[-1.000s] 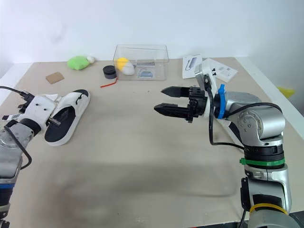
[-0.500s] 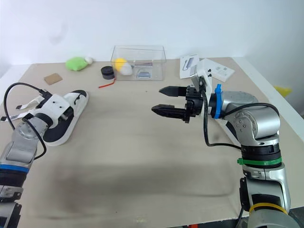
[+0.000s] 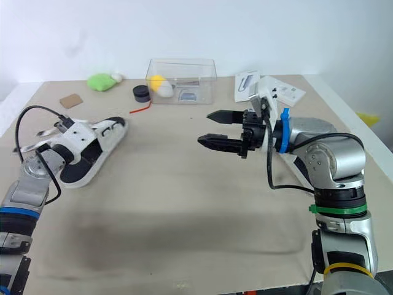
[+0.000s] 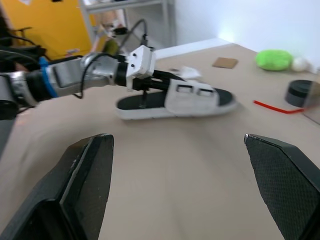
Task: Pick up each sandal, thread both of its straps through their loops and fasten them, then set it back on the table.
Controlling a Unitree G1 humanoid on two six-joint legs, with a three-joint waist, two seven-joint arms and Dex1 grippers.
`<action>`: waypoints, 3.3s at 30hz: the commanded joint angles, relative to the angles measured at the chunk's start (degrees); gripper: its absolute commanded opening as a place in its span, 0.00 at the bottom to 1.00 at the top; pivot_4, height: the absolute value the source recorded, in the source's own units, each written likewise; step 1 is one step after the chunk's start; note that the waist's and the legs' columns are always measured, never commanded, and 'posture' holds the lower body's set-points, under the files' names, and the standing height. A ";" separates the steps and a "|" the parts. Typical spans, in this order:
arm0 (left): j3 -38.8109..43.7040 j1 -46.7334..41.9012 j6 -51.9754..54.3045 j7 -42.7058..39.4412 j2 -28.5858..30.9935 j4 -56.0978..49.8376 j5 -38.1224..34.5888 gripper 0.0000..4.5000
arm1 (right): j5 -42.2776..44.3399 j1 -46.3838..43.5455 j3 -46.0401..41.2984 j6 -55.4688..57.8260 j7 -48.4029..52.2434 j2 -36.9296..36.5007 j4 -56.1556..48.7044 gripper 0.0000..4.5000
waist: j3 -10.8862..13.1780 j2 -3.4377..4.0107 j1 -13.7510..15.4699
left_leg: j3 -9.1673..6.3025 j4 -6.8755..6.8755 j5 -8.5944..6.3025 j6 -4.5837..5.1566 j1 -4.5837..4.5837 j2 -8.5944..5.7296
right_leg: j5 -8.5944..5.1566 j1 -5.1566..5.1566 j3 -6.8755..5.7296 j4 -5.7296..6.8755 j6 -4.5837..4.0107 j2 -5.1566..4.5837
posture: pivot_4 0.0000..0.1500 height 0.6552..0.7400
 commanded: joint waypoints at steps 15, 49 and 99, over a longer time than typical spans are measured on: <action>-9.71 -4.74 -38.53 -43.59 0.33 1.38 -20.20 0.01 | 5.35 3.95 -2.54 2.88 10.06 -11.49 -5.91 1.00 | 0.01 0.02 -0.32 | 0.12 0.02 0.00 0.04 0.19 0.15 | -0.08 0.00 0.12 0.09 -0.13 0.24 | 1.00 1.00; 5.22 7.93 41.28 -25.28 12.12 -20.25 -41.11 1.00 | -13.71 19.34 10.28 -13.77 -10.88 7.58 -10.15 0.03 | 0.04 -0.04 -0.65 | -0.05 0.08 0.10 0.03 0.30 0.25 | -0.43 0.09 0.22 0.30 0.28 0.47 | 1.00 1.00; 14.71 -17.78 58.70 -12.37 -14.89 16.18 -39.17 0.01 | -24.72 20.41 22.04 -7.29 -16.26 12.38 -10.66 0.00 | -0.13 -0.47 -1.61 | -0.10 -0.11 0.53 -0.52 0.46 0.35 | 0.08 0.13 0.27 0.29 -0.34 1.05 | 1.00 1.00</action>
